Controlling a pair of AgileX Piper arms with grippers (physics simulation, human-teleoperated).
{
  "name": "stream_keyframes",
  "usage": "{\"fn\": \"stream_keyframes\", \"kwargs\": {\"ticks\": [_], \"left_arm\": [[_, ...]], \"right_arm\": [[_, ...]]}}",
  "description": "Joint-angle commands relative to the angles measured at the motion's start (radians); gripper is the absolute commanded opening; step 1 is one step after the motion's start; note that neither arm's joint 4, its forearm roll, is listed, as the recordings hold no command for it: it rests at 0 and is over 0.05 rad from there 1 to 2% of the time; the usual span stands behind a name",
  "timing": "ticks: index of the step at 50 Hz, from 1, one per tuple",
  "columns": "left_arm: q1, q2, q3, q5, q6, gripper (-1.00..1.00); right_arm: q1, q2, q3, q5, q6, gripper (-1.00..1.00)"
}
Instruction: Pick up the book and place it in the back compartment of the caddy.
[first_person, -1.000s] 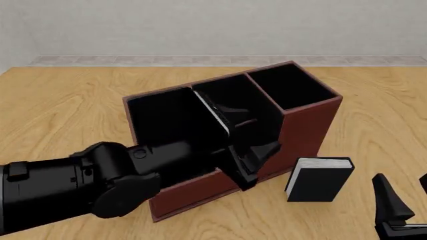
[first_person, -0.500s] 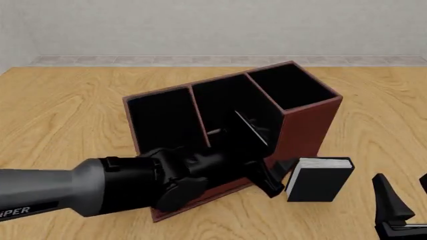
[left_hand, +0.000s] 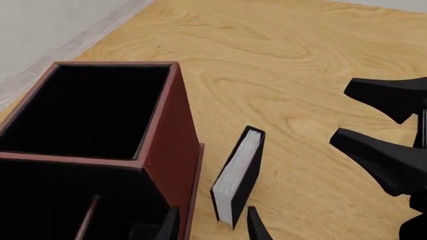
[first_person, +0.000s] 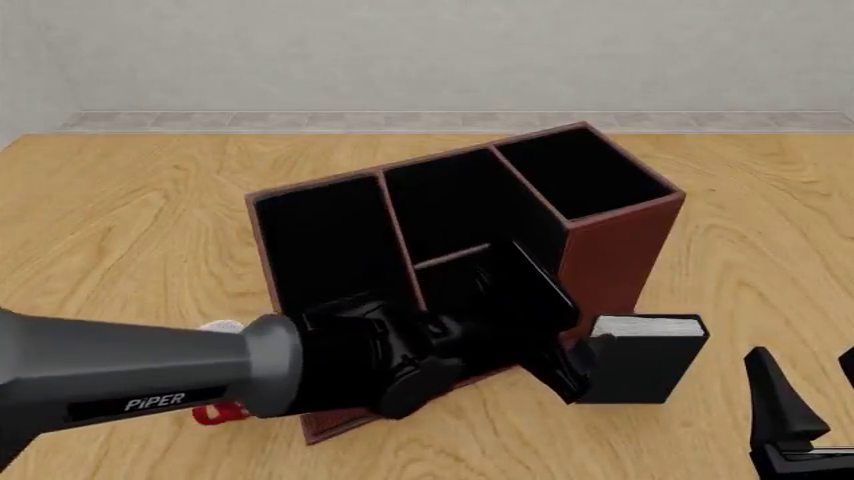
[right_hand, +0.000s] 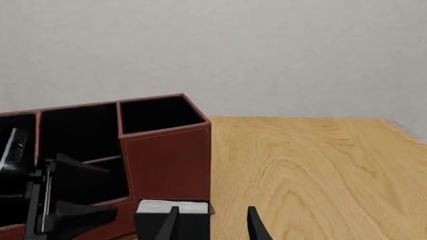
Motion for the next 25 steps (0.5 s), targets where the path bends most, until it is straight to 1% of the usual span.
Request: {"fn": "stream_keyframes", "kwargs": {"ticks": [1,23,24,25], "left_arm": [[-0.011,0.074,-0.061,0.014,0.014,1.00],[-0.018,0.162,-0.124,0.027,0.009,1.00],[-0.016,0.165,-0.125,0.025,0.010,1.00],[-0.016,0.174,-0.127,0.024,0.025,1.00]], "right_arm": [[0.000,0.001,-0.001,0.002,0.003,1.00],[0.000,0.001,0.000,0.000,0.001,1.00],[0.000,0.003,0.001,-0.002,0.002,1.00],[0.000,0.004,0.001,-0.003,0.003,1.00]]}}
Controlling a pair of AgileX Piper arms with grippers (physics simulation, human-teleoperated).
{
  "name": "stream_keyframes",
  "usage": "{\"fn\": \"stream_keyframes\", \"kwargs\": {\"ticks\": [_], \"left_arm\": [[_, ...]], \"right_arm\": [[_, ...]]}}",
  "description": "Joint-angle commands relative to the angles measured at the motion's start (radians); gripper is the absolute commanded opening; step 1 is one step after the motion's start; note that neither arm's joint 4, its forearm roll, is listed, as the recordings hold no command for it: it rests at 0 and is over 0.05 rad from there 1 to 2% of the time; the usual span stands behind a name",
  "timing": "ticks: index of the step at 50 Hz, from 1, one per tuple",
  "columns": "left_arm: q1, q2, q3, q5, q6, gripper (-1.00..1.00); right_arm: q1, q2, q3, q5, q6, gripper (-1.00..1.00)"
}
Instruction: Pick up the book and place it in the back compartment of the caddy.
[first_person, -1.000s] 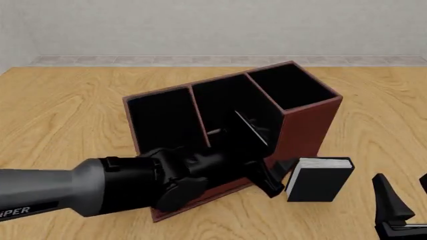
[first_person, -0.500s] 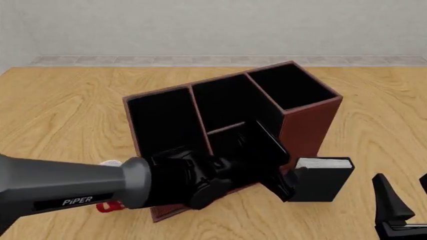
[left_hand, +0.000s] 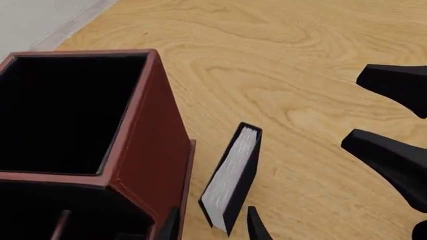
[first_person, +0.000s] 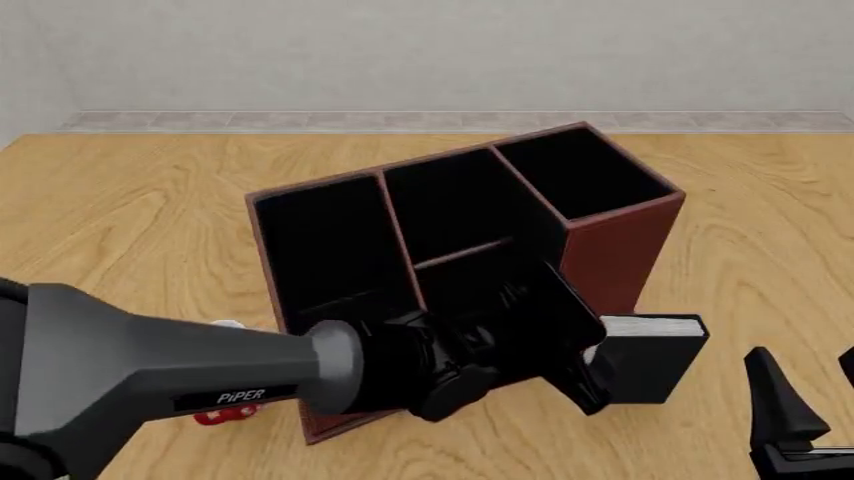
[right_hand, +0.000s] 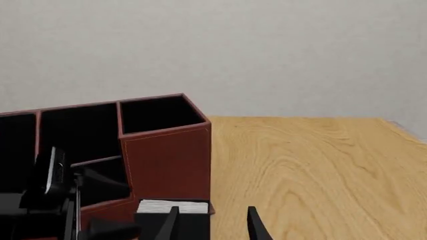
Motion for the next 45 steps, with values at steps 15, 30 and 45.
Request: {"fn": "stream_keyframes", "kwargs": {"ticks": [15,30,45], "left_arm": [[-0.018,0.098,-0.063,0.014,-0.007,1.00],[-0.034,0.118,-0.082,0.027,-0.012,1.00],[-0.021,0.091,-0.055,0.011,-0.026,-1.00]], "right_arm": [[0.000,0.003,0.001,-0.002,0.002,1.00],[0.001,0.003,0.002,-0.003,0.002,1.00],[0.001,0.000,0.001,-0.001,0.000,1.00]]}}
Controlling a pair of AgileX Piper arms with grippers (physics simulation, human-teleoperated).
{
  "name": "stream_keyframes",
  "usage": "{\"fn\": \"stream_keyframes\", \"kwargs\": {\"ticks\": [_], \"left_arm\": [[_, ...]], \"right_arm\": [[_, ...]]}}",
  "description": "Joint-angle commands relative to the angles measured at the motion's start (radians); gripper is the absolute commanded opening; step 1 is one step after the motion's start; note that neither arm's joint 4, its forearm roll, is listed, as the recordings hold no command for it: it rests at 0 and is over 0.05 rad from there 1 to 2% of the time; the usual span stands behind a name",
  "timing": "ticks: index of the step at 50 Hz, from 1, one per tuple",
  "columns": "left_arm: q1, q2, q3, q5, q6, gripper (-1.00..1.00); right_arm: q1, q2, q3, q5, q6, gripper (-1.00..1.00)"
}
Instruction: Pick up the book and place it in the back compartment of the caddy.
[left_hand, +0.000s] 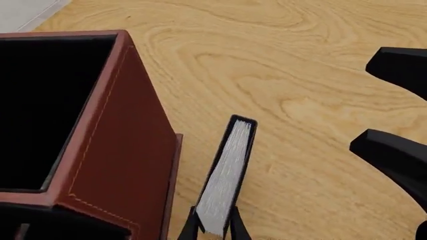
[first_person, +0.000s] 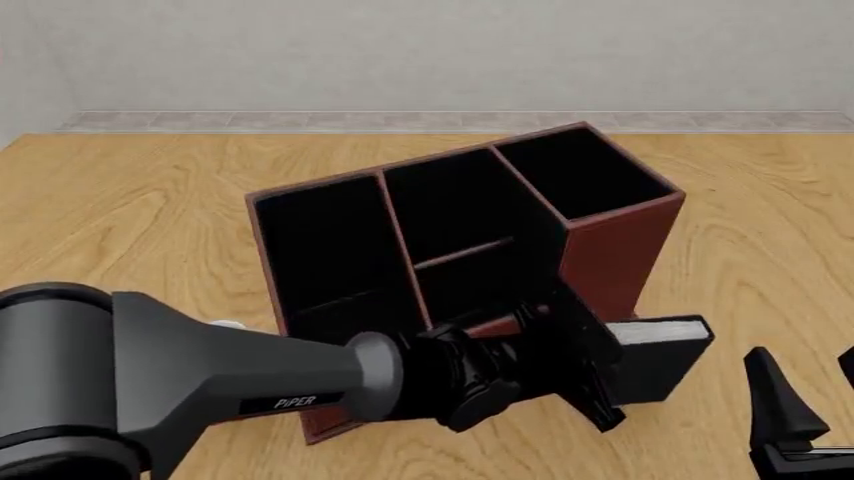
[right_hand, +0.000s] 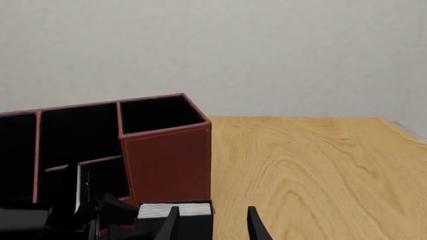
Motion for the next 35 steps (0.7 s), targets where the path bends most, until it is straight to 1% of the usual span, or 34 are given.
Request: {"fn": "stream_keyframes", "kwargs": {"ticks": [1,5,13,19,22,29,31,33,35], "left_arm": [[-0.005,-0.012,0.016,-0.011,0.003,-1.00],[-0.006,-0.024,0.023,-0.013,0.001,-1.00],[-0.015,-0.084,0.072,-0.027,-0.003,-1.00],[-0.001,-0.125,0.111,-0.048,-0.007,-1.00],[0.007,-0.170,0.145,-0.071,-0.028,-1.00],[-0.002,-0.235,0.178,-0.067,-0.031,-1.00],[0.003,-0.269,0.196,-0.075,-0.039,-1.00],[0.004,-0.310,0.223,-0.086,-0.061,-1.00],[-0.001,-0.322,0.233,-0.084,-0.061,-1.00]], "right_arm": [[0.000,-0.001,0.000,0.000,-0.001,1.00],[0.000,0.003,0.002,-0.004,0.001,1.00],[0.000,0.002,0.002,-0.003,0.001,1.00],[0.000,-0.001,0.000,0.002,0.001,1.00],[0.001,-0.002,0.000,0.001,-0.001,1.00],[0.001,-0.002,0.000,0.002,0.000,1.00],[0.001,0.000,0.000,0.000,0.001,1.00],[0.001,0.000,0.001,0.000,0.000,1.00],[0.001,-0.002,0.000,0.001,0.000,1.00]]}}
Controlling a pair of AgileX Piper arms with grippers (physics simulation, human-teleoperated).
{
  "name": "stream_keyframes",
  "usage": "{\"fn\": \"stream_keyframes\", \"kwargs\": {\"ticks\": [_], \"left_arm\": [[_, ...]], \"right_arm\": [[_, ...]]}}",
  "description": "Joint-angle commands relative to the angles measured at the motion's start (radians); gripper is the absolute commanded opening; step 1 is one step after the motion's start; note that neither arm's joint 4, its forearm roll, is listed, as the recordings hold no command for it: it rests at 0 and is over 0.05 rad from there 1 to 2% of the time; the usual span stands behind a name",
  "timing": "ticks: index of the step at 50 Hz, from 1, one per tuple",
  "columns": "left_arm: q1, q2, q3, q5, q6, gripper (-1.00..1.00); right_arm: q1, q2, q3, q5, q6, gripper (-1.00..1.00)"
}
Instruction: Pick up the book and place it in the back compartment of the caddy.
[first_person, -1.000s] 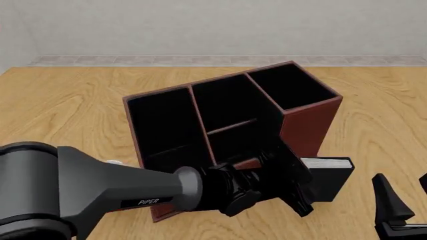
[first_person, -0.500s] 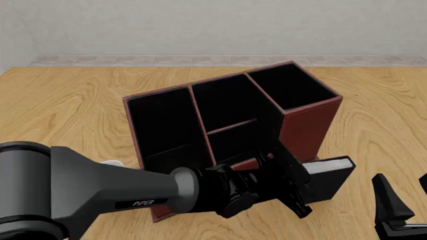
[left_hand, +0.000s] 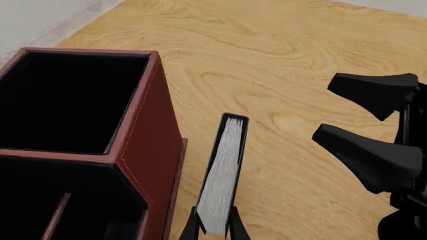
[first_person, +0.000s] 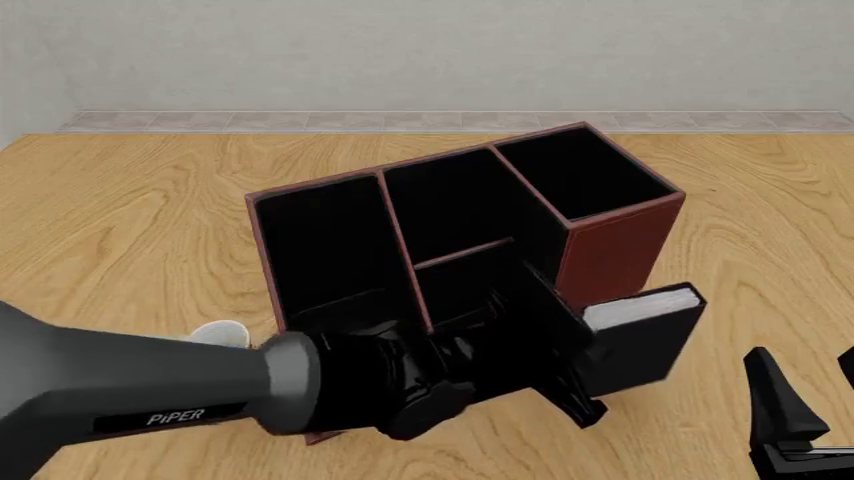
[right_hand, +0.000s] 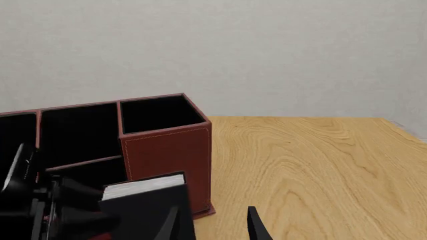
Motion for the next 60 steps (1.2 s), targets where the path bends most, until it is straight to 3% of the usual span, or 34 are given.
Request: {"fn": "stream_keyframes", "kwargs": {"ticks": [1,20,53,60], "left_arm": [[-0.007,-0.137,0.072,-0.025,-0.001,-1.00],[-0.013,-0.285,0.137,0.001,-0.003,-1.00],[0.075,-0.594,0.172,0.221,0.064,-1.00],[0.095,-0.645,0.221,0.236,0.076,-1.00]], "right_arm": [[0.000,0.000,0.000,0.001,0.000,1.00],[0.001,-0.002,-0.003,0.004,0.000,1.00],[0.001,-0.001,0.000,0.001,0.000,1.00],[0.001,-0.001,0.000,0.001,0.000,1.00]]}}
